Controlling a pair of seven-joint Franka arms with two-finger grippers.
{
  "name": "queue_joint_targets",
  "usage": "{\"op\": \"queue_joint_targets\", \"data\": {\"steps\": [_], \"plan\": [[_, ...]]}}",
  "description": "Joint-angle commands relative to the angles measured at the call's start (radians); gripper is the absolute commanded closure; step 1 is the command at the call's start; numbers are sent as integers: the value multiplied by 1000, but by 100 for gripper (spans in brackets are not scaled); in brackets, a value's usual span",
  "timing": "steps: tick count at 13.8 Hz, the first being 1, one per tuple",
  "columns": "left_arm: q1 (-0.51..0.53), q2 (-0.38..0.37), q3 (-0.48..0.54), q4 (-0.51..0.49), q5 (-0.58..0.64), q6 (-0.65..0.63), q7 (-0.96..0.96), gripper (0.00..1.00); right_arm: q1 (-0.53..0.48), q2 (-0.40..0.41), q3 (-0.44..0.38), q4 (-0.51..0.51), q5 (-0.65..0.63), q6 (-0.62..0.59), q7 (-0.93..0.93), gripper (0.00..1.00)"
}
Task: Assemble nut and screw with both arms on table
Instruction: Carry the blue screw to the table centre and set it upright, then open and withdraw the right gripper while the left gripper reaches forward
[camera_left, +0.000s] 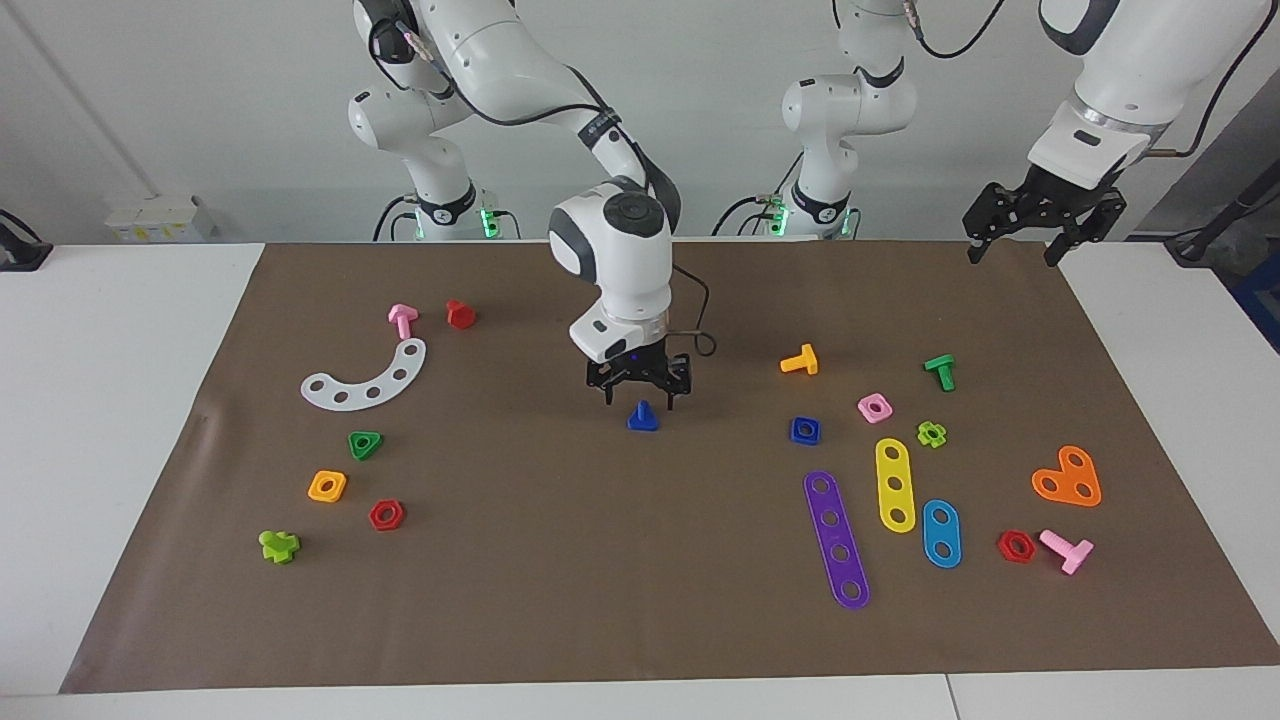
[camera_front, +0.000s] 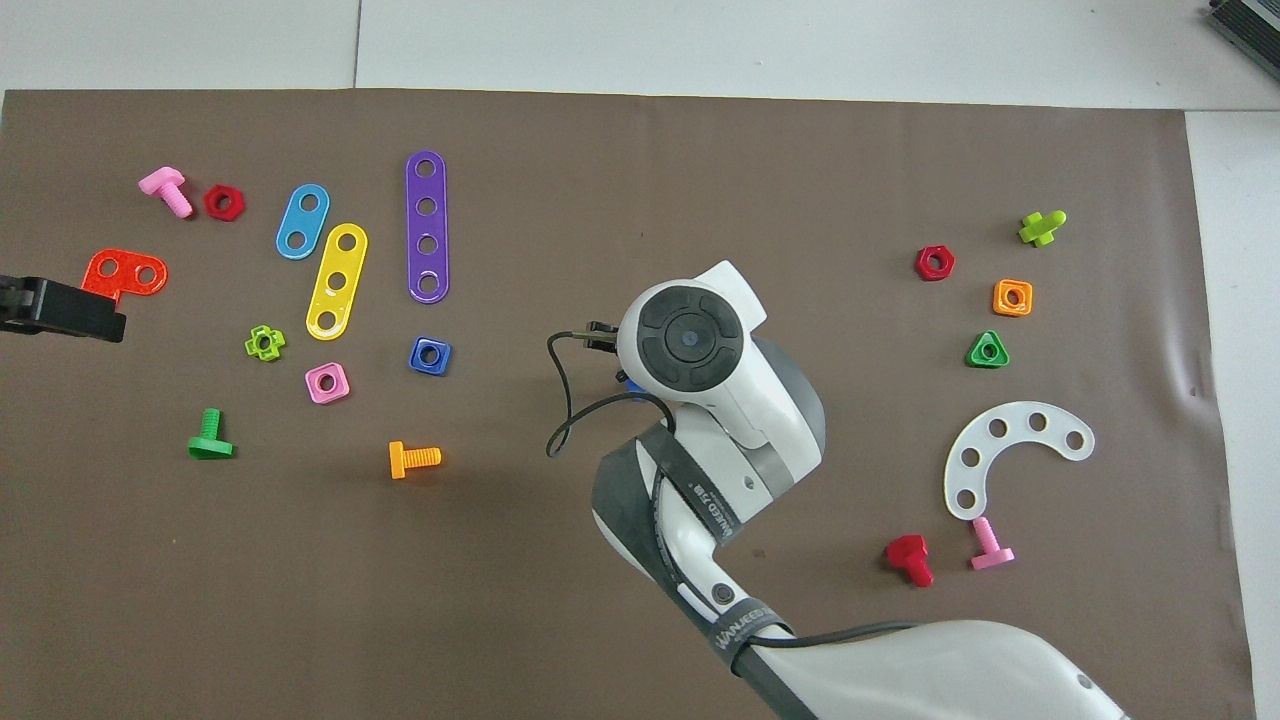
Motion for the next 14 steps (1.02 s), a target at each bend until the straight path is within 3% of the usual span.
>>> {"op": "queue_joint_targets", "data": {"steps": [1,5,10,14], "plan": [[-8,-20,-7,-45,3,60,-13,0,-79,-83,13,-31,-17,-11,1,0],[-33,-12,-5,-68,3,108,-29,0,-189,-145,13,-27,-17,-98,-134,0],[-79,-11,-5,-218,3,264,-68,0,-340,-280,13,-26,-2,-273,-310,0],[-132,79,-5,-253,3,381,-134,0,-459,-363,19,-18,5,-396,-457,0]]}}
